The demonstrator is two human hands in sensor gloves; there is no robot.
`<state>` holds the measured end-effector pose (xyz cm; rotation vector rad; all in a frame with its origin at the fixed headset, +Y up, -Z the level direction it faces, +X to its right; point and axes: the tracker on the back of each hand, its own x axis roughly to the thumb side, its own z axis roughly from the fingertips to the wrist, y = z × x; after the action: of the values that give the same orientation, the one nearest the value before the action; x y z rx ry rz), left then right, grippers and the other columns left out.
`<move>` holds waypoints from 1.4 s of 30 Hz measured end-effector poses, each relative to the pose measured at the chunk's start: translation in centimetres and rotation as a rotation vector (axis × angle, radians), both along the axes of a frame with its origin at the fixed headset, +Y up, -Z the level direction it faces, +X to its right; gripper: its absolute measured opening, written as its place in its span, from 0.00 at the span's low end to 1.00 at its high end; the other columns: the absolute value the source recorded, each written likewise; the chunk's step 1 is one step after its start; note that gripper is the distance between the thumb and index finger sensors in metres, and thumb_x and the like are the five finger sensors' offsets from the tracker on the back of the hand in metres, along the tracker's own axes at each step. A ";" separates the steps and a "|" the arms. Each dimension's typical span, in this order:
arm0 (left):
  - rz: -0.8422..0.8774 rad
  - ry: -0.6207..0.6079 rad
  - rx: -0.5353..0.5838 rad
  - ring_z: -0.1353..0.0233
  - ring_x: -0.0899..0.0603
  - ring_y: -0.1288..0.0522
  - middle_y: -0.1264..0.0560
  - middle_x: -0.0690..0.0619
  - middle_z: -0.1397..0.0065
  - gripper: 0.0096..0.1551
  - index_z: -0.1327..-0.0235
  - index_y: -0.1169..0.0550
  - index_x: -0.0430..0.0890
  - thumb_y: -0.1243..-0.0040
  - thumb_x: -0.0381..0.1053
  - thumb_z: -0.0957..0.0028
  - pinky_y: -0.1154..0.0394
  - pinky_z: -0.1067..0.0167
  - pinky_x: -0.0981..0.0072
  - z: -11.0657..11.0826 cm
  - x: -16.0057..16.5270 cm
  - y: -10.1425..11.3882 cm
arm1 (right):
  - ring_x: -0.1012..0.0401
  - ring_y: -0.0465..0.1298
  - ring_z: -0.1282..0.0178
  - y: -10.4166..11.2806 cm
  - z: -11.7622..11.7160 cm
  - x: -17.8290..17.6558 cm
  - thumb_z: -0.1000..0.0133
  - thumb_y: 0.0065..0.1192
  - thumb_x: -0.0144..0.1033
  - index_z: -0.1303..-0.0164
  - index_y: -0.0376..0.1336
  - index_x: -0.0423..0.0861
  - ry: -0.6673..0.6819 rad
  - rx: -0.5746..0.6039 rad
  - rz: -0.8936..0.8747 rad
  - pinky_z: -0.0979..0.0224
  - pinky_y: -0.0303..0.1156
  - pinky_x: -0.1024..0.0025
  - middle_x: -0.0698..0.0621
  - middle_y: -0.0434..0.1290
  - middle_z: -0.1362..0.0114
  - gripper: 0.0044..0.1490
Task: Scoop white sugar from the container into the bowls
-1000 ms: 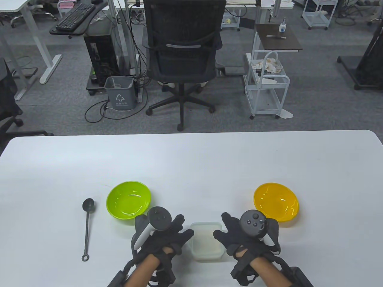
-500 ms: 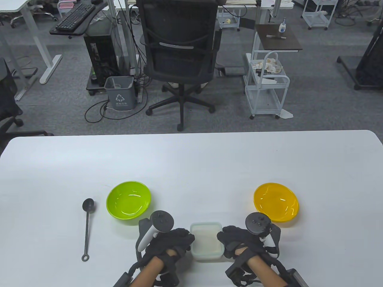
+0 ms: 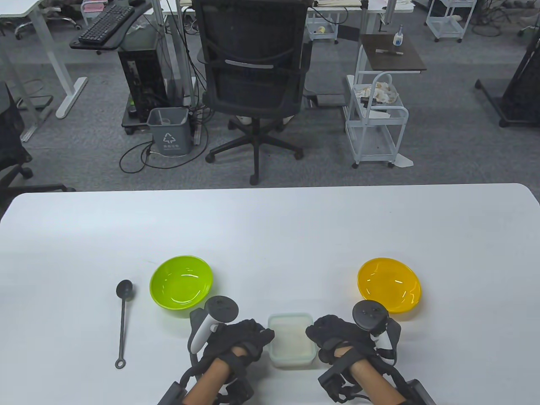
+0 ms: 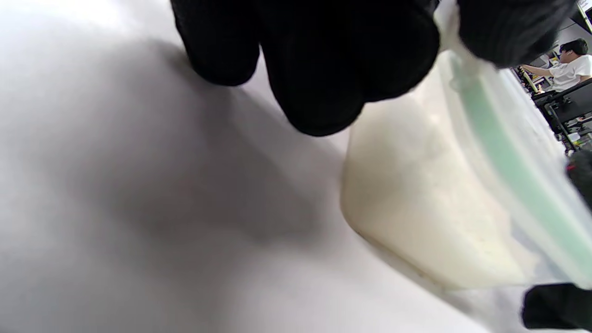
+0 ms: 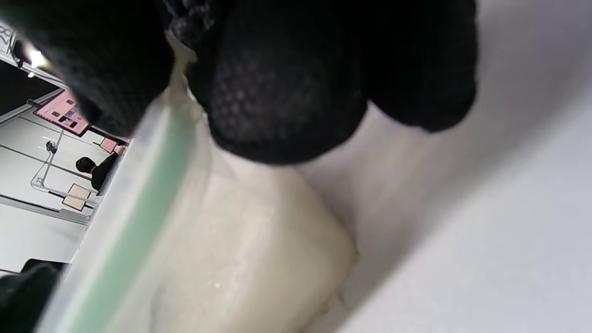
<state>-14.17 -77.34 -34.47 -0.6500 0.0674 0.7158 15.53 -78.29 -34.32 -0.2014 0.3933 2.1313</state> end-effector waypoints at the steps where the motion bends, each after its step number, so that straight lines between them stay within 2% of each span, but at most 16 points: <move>1: -0.004 0.005 0.005 0.45 0.60 0.15 0.21 0.74 0.49 0.32 0.40 0.27 0.62 0.42 0.74 0.55 0.25 0.31 0.57 0.0 0.0 0.0 | 0.63 0.85 0.70 0.1 0.0 -0.1 0.51 0.72 0.51 0.42 0.67 0.49 -0.006 0.011 0.011 0.54 0.81 0.64 0.47 0.80 0.51 0.30; 4: -0.031 -0.002 0.033 0.45 0.59 0.15 0.21 0.74 0.49 0.31 0.41 0.26 0.63 0.42 0.74 0.55 0.25 0.31 0.56 0.0 0.1 0.3 | 0.64 0.85 0.70 0.4 0.2 -0.2 0.50 0.71 0.52 0.42 0.67 0.50 0.005 0.055 0.069 0.54 0.81 0.65 0.47 0.80 0.51 0.30; 10: -0.158 -0.009 0.165 0.43 0.58 0.15 0.20 0.73 0.47 0.31 0.40 0.26 0.63 0.44 0.74 0.54 0.26 0.30 0.55 0.7 0.7 1.3 | 0.64 0.85 0.71 1.0 0.5 -0.6 0.50 0.70 0.54 0.41 0.67 0.49 0.028 0.142 0.181 0.54 0.81 0.64 0.47 0.80 0.52 0.31; 17: -0.327 -0.038 0.332 0.41 0.55 0.14 0.19 0.70 0.44 0.32 0.38 0.25 0.63 0.45 0.74 0.54 0.26 0.29 0.52 1.5 1.8 2.4 | 0.60 0.85 0.65 2.0 1.1 -1.5 0.48 0.67 0.56 0.38 0.66 0.49 0.093 0.282 0.366 0.49 0.79 0.61 0.45 0.79 0.47 0.33; 19: -0.365 -0.053 0.368 0.38 0.54 0.15 0.19 0.69 0.42 0.33 0.36 0.26 0.62 0.46 0.74 0.54 0.27 0.29 0.51 1.6 2.0 2.6 | 0.58 0.85 0.62 2.2 1.3 -1.7 0.47 0.66 0.56 0.37 0.65 0.49 0.108 0.311 0.405 0.46 0.78 0.59 0.44 0.78 0.45 0.34; 22: -0.419 -0.084 0.423 0.31 0.51 0.18 0.22 0.65 0.30 0.38 0.27 0.31 0.62 0.46 0.73 0.53 0.29 0.26 0.49 1.8 2.6 3.3 | 0.55 0.84 0.54 2.6 1.4 -2.0 0.47 0.66 0.57 0.32 0.63 0.49 0.139 0.362 0.470 0.41 0.76 0.55 0.42 0.76 0.39 0.37; 25: -0.485 -0.172 0.506 0.21 0.48 0.26 0.33 0.61 0.18 0.46 0.21 0.38 0.64 0.48 0.77 0.55 0.35 0.22 0.44 2.0 3.3 4.5 | 0.50 0.80 0.40 3.6 1.7 -1.9 0.47 0.65 0.59 0.26 0.59 0.51 0.186 0.423 0.519 0.31 0.71 0.51 0.40 0.70 0.29 0.42; 28: -0.511 -0.262 0.550 0.13 0.45 0.35 0.44 0.60 0.11 0.52 0.17 0.44 0.67 0.48 0.81 0.57 0.42 0.18 0.40 2.1 4.2 5.7 | 0.46 0.75 0.31 5.1 1.9 -1.3 0.48 0.65 0.61 0.23 0.56 0.53 0.225 0.524 0.554 0.25 0.65 0.46 0.40 0.63 0.22 0.45; 31: -0.515 -0.389 0.508 0.08 0.44 0.46 0.54 0.61 0.08 0.56 0.15 0.50 0.70 0.49 0.83 0.59 0.52 0.16 0.37 2.0 5.4 6.1 | 0.44 0.68 0.23 6.5 2.0 -0.5 0.48 0.64 0.63 0.21 0.53 0.55 0.252 0.597 0.629 0.20 0.58 0.42 0.41 0.58 0.17 0.48; 35: -0.501 -0.498 0.430 0.06 0.44 0.56 0.62 0.61 0.08 0.61 0.15 0.55 0.70 0.48 0.84 0.62 0.60 0.15 0.35 1.9 6.9 5.5 | 0.42 0.60 0.15 8.0 2.6 1.1 0.49 0.63 0.67 0.19 0.50 0.58 0.272 0.692 0.824 0.17 0.51 0.38 0.43 0.52 0.13 0.51; 38: -0.501 -0.548 0.381 0.05 0.43 0.61 0.65 0.61 0.09 0.64 0.16 0.57 0.70 0.46 0.85 0.64 0.64 0.16 0.35 1.9 7.7 4.7 | 0.42 0.53 0.11 8.1 3.0 2.3 0.49 0.61 0.69 0.17 0.47 0.59 0.291 0.691 0.914 0.16 0.47 0.36 0.44 0.47 0.11 0.53; 42: -0.493 -0.588 0.318 0.06 0.44 0.65 0.68 0.61 0.10 0.67 0.17 0.60 0.69 0.44 0.84 0.65 0.66 0.16 0.36 1.6 8.2 3.3 | 0.42 0.49 0.10 7.3 3.3 4.1 0.50 0.60 0.71 0.17 0.46 0.60 0.262 0.680 0.957 0.16 0.45 0.35 0.45 0.45 0.10 0.54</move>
<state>-5.98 -73.99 -32.84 -0.4876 -0.4099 0.0379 19.62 -71.04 -31.02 0.3641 -0.3937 3.0986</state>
